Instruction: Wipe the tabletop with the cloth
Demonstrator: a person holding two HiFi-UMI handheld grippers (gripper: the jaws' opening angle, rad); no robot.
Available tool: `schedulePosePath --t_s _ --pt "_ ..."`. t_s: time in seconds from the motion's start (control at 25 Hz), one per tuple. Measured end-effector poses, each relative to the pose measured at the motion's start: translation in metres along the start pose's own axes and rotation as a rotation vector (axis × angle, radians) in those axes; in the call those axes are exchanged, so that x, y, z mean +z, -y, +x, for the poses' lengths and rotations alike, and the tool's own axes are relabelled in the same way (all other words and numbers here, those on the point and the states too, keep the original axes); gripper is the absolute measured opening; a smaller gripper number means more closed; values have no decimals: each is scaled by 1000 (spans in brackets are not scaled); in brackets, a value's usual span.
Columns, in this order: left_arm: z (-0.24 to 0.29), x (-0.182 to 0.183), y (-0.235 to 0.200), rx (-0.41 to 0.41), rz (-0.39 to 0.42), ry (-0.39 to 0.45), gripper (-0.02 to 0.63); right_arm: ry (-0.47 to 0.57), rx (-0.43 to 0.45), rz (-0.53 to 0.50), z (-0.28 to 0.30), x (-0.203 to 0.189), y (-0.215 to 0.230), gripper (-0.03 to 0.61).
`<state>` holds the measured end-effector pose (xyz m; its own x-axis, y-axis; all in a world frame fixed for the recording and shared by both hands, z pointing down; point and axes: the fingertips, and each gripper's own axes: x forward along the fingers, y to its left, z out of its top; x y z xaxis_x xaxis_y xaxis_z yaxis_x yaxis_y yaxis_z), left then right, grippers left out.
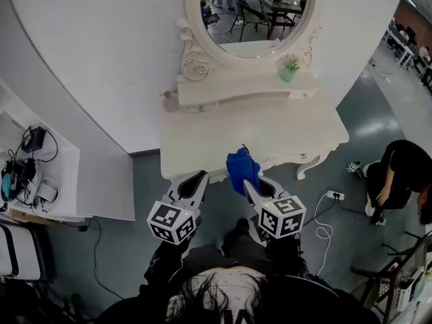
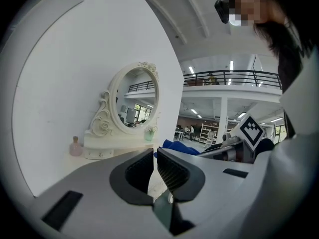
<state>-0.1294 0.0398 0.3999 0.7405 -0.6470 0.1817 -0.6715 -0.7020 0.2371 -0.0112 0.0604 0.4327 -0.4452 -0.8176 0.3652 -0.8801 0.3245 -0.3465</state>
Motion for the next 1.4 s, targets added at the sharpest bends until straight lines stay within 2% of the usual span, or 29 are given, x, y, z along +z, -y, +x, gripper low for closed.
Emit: schedulePosePath --t_s 0.28,0.52,0.8,1.08,1.4 --pt "71 9 18 26 6 -14 3 -14 40 -12 11 30 67 84" --pt "102 13 22 78 14 -16 3 -13 75 -12 20 47 104 84" --pt "112 14 16 140 15 -29 3 -25 123 -3 32 52 119 84" --pt "113 12 -5 174 5 -47 3 -44 135 12 53 52 121 84" --pt "137 21 -50 142 15 -50 3 -54 112 3 99 68 125 84"
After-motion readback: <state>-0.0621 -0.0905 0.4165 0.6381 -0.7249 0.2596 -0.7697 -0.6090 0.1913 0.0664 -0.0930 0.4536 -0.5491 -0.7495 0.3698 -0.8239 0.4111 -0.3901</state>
